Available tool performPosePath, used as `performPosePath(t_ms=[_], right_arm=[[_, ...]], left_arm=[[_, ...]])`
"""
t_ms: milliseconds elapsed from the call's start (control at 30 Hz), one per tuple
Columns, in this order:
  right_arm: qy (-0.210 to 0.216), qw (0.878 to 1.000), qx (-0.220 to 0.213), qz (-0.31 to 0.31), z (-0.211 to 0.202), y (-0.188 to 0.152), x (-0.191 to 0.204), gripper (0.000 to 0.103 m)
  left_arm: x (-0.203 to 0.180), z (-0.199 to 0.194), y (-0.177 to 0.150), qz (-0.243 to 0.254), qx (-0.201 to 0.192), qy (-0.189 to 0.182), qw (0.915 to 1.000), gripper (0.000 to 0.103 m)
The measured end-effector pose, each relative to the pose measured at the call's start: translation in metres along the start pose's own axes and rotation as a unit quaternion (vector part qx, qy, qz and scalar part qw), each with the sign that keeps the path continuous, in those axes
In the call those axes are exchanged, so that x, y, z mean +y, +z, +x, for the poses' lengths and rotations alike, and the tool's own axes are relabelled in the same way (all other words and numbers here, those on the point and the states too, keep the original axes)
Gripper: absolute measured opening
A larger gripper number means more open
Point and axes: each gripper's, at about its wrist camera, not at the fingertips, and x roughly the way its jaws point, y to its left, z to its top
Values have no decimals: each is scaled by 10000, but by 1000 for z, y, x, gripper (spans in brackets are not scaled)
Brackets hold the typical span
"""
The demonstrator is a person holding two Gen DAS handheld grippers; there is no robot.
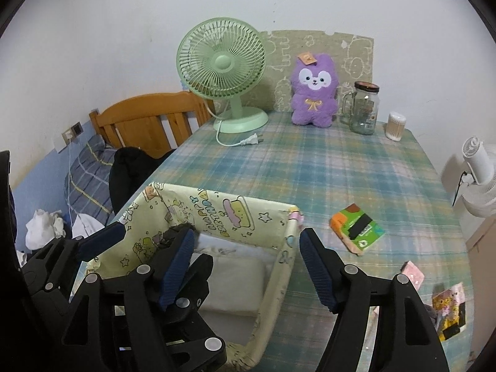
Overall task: Organize soft objects
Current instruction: 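Lower both items into the box and open both tools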
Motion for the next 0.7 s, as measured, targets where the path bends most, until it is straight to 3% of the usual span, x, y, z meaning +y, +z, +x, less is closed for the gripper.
performPosePath(t_ms=[300, 700], right_arm=[[-68, 9992, -387, 97, -37, 5, -17, 82], [-318, 9964, -758, 185, -76, 2, -38, 92]], left_arm=[[-24, -29, 10, 137, -340, 49, 9993, 99], [-55, -57, 13, 302, -623, -156, 9975, 103]])
